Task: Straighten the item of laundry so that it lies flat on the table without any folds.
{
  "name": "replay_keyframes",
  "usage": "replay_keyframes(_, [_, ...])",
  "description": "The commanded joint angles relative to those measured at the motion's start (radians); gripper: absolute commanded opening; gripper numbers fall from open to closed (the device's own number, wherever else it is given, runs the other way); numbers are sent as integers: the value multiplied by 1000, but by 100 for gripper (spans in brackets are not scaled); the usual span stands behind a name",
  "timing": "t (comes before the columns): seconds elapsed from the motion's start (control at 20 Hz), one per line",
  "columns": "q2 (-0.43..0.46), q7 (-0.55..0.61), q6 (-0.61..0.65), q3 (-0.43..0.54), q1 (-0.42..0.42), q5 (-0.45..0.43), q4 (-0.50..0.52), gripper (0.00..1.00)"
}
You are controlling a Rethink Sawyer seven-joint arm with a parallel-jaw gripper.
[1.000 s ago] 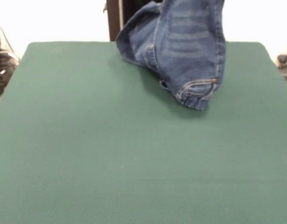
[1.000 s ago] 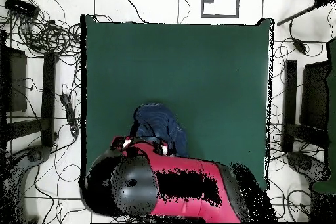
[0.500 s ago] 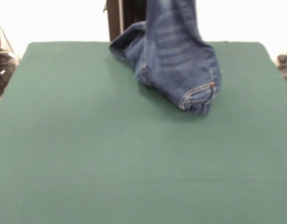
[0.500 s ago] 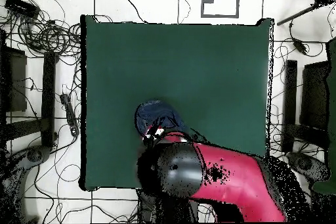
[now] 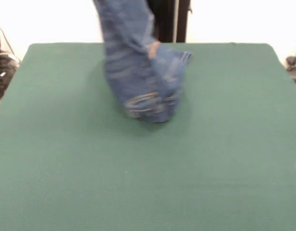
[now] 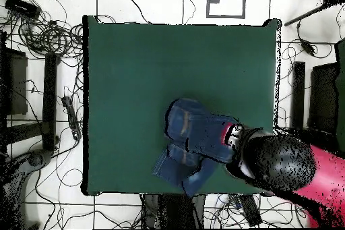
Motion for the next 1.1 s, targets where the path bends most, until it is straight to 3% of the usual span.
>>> replay_keyframes(0.05, [16, -474, 252, 161, -112, -65, -152, 0])
replay_keyframes(0.4, [16, -547, 383, 214, -202, -112, -269, 0])
replay_keyframes(1.1, [170, -699, 590, 313, -265, -250, -615, 0])
